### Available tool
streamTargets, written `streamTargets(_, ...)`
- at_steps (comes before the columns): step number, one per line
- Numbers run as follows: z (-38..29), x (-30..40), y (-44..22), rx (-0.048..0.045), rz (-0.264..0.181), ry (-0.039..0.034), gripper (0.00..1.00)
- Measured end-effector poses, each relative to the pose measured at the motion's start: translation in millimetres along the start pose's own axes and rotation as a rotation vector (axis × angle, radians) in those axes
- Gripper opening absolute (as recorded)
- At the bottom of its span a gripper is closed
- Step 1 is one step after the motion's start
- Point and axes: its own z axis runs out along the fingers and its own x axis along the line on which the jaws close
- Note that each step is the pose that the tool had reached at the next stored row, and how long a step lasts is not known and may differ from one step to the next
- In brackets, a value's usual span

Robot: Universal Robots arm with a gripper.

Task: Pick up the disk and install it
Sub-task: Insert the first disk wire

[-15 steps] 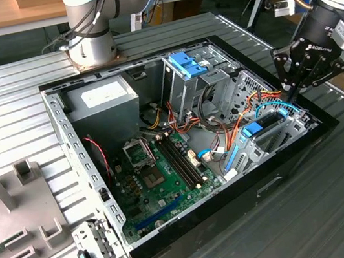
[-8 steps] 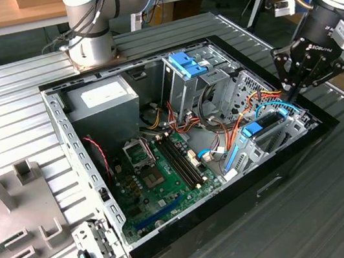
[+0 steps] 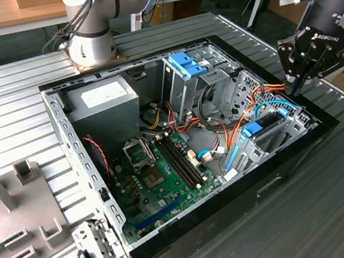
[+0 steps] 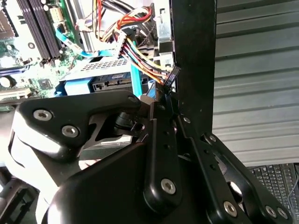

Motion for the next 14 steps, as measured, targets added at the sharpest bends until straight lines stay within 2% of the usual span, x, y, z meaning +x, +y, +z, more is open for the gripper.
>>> streamTargets(4,0.2,0.0,0.0,0.0007,0.068,-0.0018,0.16)
streamTargets(6,1.0,0.0,0.0,0.0013,0.116,-0.0032,0.16)
streamTargets(9,3.7,0.1,-0.1,0.0020,0.240,-0.0059,0.16)
streamTargets(14,5.8,0.6,0.4,0.0029,0.325,-0.0082,0.16)
